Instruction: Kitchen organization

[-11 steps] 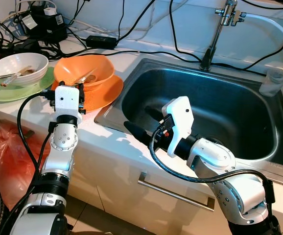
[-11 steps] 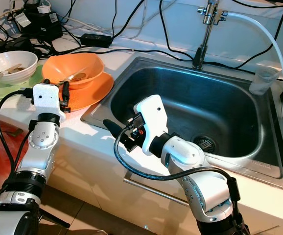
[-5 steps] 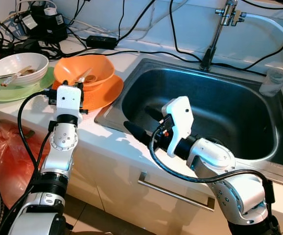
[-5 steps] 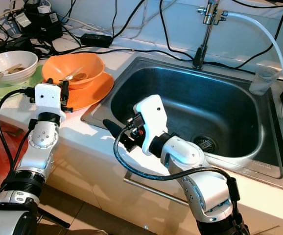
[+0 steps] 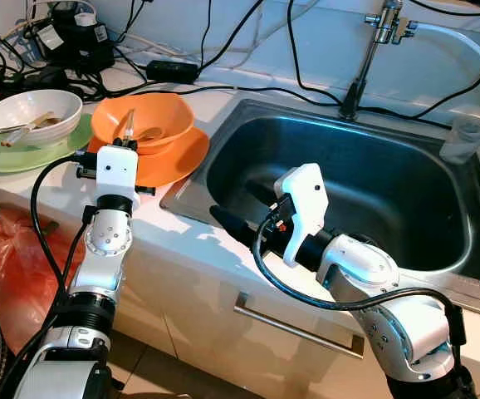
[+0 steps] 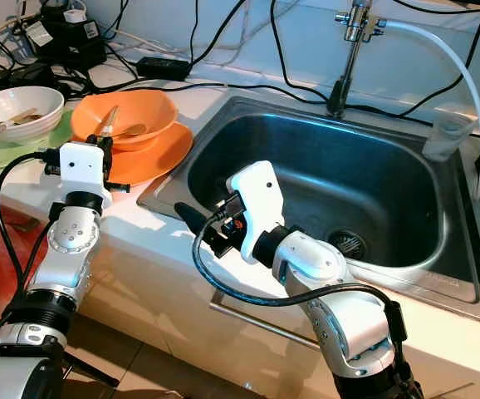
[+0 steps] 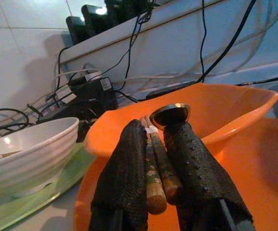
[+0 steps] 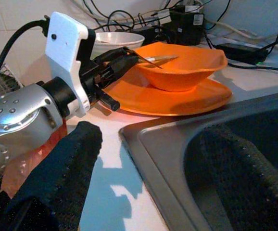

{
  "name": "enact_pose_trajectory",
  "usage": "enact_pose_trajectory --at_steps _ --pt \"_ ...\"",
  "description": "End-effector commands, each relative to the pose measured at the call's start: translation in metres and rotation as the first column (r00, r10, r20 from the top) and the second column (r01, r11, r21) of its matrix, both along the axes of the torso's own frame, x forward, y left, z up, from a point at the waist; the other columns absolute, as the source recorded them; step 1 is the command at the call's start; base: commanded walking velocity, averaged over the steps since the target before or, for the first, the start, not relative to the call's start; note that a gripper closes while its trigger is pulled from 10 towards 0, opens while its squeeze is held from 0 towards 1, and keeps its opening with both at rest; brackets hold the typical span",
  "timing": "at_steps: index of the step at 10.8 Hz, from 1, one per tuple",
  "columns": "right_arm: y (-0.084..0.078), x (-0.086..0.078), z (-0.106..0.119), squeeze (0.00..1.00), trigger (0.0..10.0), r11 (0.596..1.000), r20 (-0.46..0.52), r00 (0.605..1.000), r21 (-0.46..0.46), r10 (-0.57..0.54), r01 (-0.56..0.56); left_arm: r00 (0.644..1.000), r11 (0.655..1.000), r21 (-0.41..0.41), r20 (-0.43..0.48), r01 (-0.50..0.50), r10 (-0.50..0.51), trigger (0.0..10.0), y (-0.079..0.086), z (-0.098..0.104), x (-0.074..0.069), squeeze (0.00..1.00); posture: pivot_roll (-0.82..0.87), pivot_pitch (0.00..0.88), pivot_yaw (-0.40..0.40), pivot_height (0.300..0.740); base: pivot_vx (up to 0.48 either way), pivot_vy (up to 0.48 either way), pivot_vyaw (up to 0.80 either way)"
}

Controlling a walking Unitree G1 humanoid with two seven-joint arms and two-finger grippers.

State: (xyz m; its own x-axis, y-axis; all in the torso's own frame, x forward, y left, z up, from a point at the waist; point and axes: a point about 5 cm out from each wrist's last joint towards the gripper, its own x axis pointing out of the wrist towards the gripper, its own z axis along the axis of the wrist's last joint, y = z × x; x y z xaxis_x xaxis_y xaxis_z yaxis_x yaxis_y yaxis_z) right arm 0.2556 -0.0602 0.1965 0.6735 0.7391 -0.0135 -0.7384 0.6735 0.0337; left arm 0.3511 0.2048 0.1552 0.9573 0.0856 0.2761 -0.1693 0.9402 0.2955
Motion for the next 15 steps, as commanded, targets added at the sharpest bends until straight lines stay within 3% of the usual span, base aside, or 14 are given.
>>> enact_pose_trajectory --at_steps 1,3,6,10,12,15 --pt "0.001 -0.002 0.003 0.0 10.0 1.0 0.013 1.0 0.003 0.0 0.0 1.0 1.0 0.002 0.018 0.014 -0.014 0.0 -0.001 0.006 0.003 0.0 -0.06 0.0 0.006 0.74 0.0 0.0 0.0" --pt "0.0 -0.002 0.003 0.0 10.0 1.0 0.013 1.0 0.002 -0.001 0.001 1.0 1.0 0.006 0.02 0.012 -0.012 0.0 -0.001 0.006 0.003 0.0 -0.06 0.0 0.006 0.74 0.0 0.0 0.0" --pt "0.0 -0.001 0.003 0.0 10.0 1.0 0.015 1.0 0.003 -0.005 0.005 0.987 0.995 0.102 0.159 -0.012 -0.004 0.0 -0.004 0.035 0.002 0.0 -0.06 0.0 0.006 0.74 0.0 0.0 0.0" --pt "-0.001 0.001 0.004 0.0 10.0 1.0 0.02 1.0 0.002 -0.008 0.008 0.977 0.995 0.102 0.211 -0.016 -0.006 0.0 -0.007 0.052 0.003 0.0 -0.06 0.0 0.007 0.74 0.0 0.0 0.0" --pt "-0.001 0.001 0.004 0.0 10.0 1.0 0.021 1.0 0.001 -0.008 0.008 0.959 0.994 0.105 0.275 0.042 -0.07 0.0 -0.025 0.072 0.003 0.0 -0.06 0.0 0.006 0.74 0.0 0.0 0.0" --pt "-0.001 0.001 0.004 0.0 10.0 1.0 0.021 1.0 0.002 -0.013 0.013 0.961 0.995 0.078 0.264 0.058 -0.076 0.0 -0.028 0.073 0.006 0.0 -0.06 0.0 0.012 0.74 0.0 0.0 0.0"
